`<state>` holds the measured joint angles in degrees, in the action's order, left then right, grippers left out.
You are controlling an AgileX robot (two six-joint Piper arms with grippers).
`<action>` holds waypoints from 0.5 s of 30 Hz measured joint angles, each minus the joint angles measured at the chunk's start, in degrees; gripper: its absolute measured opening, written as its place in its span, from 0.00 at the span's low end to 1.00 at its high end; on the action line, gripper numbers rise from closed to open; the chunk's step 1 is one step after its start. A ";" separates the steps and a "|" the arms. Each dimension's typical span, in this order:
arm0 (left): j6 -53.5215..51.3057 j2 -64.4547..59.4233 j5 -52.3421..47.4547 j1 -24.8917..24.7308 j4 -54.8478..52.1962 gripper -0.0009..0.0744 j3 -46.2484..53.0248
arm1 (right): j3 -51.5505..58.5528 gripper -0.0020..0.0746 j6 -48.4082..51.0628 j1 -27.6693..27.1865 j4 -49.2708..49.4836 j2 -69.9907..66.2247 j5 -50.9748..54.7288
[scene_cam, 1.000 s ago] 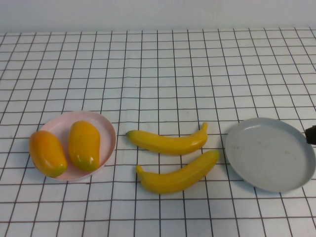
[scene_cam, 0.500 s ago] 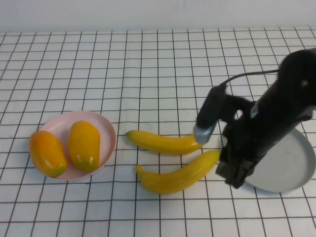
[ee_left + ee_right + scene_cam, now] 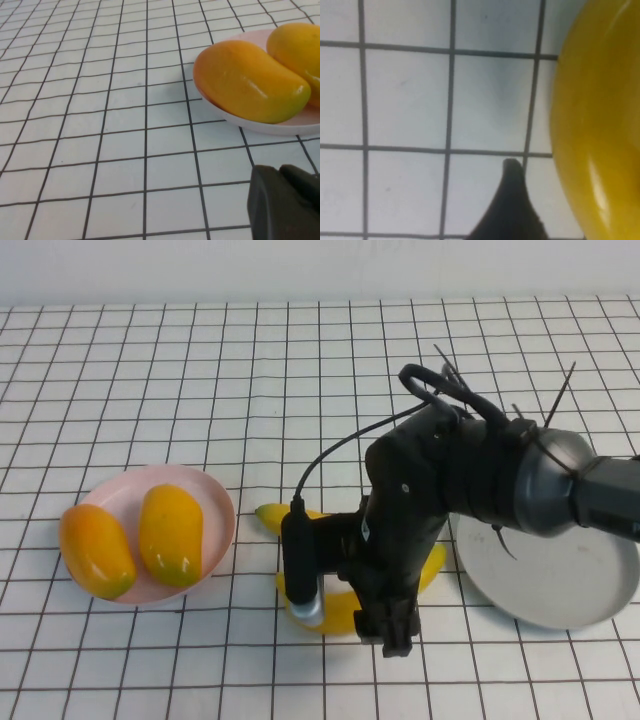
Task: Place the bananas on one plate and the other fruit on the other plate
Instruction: Put another type of fruit in the right plate
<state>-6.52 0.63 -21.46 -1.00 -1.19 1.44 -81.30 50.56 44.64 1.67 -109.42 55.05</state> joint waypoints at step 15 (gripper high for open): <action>0.00 0.00 0.00 0.00 0.00 0.01 0.00 | -2.86 0.45 -2.35 0.13 -3.78 -4.88 -3.44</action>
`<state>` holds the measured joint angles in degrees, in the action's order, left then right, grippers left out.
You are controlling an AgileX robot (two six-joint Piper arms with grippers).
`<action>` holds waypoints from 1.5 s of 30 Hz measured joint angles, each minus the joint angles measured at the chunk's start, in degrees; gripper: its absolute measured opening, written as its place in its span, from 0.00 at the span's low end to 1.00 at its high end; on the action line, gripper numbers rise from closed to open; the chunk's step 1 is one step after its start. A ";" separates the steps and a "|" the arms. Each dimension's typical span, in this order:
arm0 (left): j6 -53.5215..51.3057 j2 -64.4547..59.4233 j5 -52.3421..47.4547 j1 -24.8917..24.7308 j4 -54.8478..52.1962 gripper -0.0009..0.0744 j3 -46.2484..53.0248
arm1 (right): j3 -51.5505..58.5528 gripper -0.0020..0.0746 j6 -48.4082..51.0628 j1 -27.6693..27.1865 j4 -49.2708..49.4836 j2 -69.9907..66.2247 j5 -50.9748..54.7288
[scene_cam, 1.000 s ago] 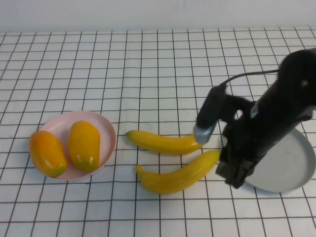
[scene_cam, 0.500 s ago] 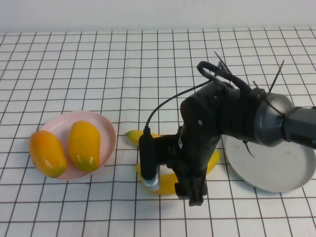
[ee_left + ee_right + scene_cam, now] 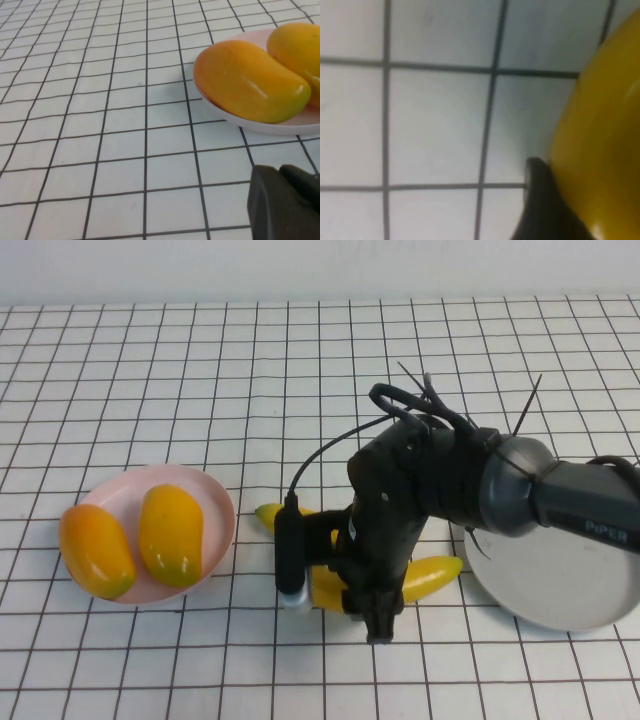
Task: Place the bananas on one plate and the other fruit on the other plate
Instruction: Put another type of fruit in the right plate
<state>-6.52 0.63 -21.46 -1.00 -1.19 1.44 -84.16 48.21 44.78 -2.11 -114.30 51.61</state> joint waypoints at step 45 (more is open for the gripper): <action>0.00 0.00 0.00 0.00 0.00 0.01 0.00 | 17.99 0.58 -36.06 -33.16 5.20 13.47 -10.21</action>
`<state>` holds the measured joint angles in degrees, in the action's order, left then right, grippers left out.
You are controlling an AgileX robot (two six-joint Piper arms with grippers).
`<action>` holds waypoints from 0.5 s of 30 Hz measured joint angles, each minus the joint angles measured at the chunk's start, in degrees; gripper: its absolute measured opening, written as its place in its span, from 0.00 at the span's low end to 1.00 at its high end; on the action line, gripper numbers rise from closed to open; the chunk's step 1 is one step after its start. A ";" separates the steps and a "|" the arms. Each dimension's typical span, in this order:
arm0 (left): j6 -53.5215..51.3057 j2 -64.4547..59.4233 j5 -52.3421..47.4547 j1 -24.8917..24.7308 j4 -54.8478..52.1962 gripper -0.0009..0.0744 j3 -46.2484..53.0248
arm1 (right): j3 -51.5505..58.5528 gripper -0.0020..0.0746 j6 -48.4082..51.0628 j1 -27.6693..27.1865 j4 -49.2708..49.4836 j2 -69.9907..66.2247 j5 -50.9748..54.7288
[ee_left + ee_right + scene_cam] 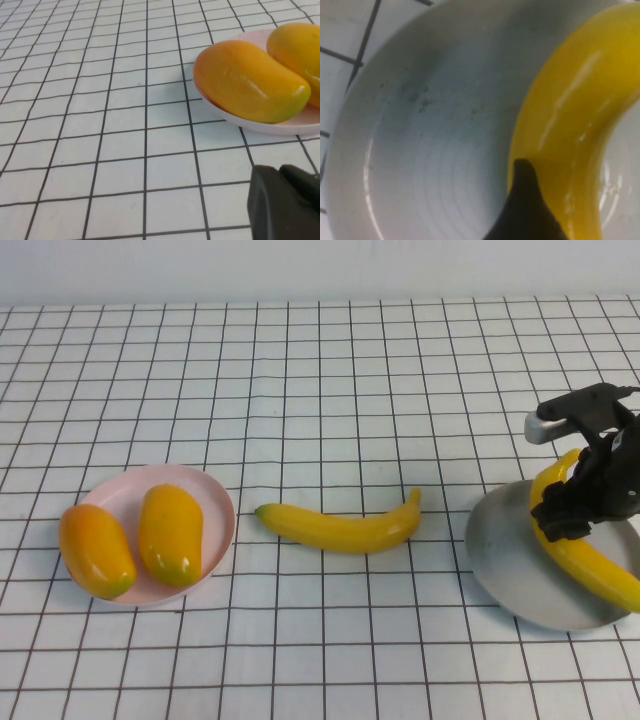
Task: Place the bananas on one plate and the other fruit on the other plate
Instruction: Put another type of fruit in the right plate
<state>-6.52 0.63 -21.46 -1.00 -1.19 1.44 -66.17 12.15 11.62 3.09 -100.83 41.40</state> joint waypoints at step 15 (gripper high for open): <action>0.00 0.00 0.00 0.00 0.00 0.01 0.00 | -14.18 0.56 21.61 9.56 8.96 0.00 8.64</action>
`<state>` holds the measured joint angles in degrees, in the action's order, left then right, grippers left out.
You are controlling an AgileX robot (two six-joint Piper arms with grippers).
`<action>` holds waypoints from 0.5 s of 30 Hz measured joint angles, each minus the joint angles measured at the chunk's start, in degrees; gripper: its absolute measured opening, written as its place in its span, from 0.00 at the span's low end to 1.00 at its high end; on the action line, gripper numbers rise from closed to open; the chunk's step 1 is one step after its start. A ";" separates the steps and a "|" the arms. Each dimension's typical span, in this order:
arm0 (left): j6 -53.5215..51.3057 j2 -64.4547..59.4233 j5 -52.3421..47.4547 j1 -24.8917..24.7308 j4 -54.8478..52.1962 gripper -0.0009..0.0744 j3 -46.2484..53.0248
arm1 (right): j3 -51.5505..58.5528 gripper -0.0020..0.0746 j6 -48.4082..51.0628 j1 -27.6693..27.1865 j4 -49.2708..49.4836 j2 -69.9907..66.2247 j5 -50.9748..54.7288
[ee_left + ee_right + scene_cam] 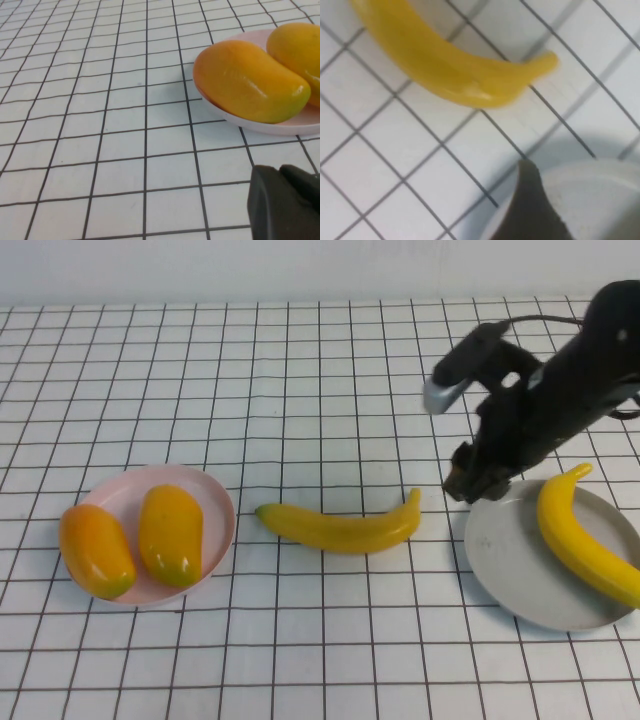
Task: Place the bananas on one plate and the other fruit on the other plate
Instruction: Put another type of fruit in the right plate
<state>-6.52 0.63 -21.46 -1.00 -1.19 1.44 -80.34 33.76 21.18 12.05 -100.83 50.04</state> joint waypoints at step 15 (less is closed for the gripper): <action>0.00 0.00 0.00 0.00 0.00 0.01 0.00 | -14.63 0.56 18.50 14.68 -3.81 -17.25 1.64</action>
<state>-6.52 0.63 -21.46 -1.00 -1.19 1.44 -94.98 52.26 35.86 8.24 -118.08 51.68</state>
